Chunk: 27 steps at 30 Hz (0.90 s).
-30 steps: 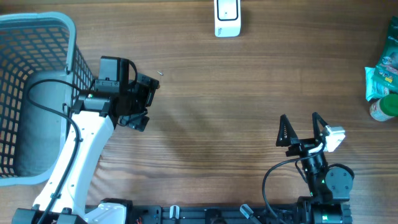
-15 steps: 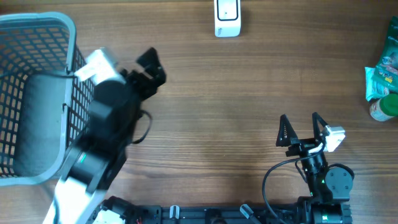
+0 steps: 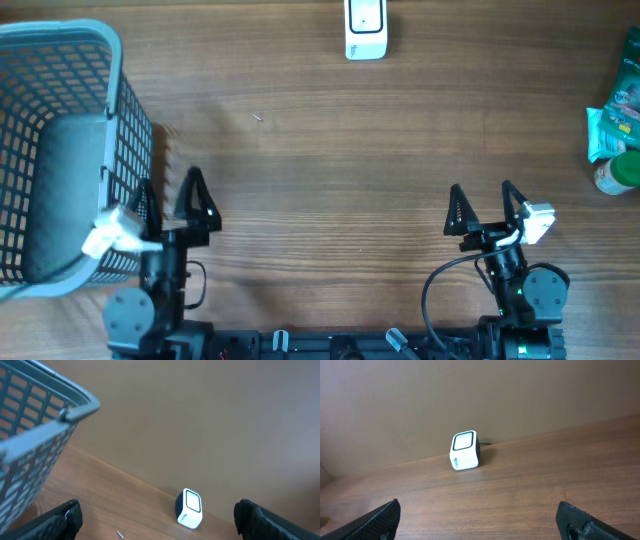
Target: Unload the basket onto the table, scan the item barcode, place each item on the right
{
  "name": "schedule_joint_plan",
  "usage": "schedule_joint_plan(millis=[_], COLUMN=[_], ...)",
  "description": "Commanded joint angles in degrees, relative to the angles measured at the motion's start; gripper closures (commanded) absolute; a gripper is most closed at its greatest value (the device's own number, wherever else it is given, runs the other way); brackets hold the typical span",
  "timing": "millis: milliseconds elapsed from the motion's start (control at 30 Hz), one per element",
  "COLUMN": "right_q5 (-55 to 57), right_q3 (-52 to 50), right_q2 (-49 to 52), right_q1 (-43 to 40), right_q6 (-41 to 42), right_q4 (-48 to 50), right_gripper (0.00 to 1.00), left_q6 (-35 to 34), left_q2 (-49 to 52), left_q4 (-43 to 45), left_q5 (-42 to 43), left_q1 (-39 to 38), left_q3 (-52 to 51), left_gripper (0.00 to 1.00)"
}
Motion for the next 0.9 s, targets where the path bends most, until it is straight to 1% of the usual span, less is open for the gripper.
schedule_joint_plan(millis=[0, 200, 333, 500, 700, 867], right_q5=[0.6, 0.6, 0.6, 0.6, 0.6, 0.6], right_q3=[0.0, 0.0, 0.0, 0.0, 0.0, 0.0], right_q2=[-0.6, -0.6, -0.6, -0.6, -0.6, -0.6], right_q1=[0.3, 0.3, 0.3, 0.3, 0.3, 0.3], right_q6=[0.5, 0.5, 0.5, 0.5, 0.5, 0.5], right_q4=[0.3, 0.3, 0.3, 0.3, 0.3, 0.3], right_gripper=[0.0, 0.0, 0.0, 0.0, 0.0, 0.0], left_q6=[1.3, 1.3, 1.5, 1.6, 5.0, 5.2], left_q2=[-4.9, -7.6, -7.6, -7.6, -7.6, -7.6], left_q4=[4.1, 11.9, 9.8, 2.8, 2.6, 2.6], left_q5=[0.9, -3.1, -3.3, -3.2, -1.1, -0.4], left_q1=[0.5, 0.6, 1.6, 5.2, 6.1, 6.1], left_q3=[-7.8, -18.5, -19.1, -19.1, -19.1, -19.1], left_gripper=[0.0, 0.0, 0.0, 0.0, 0.0, 0.0])
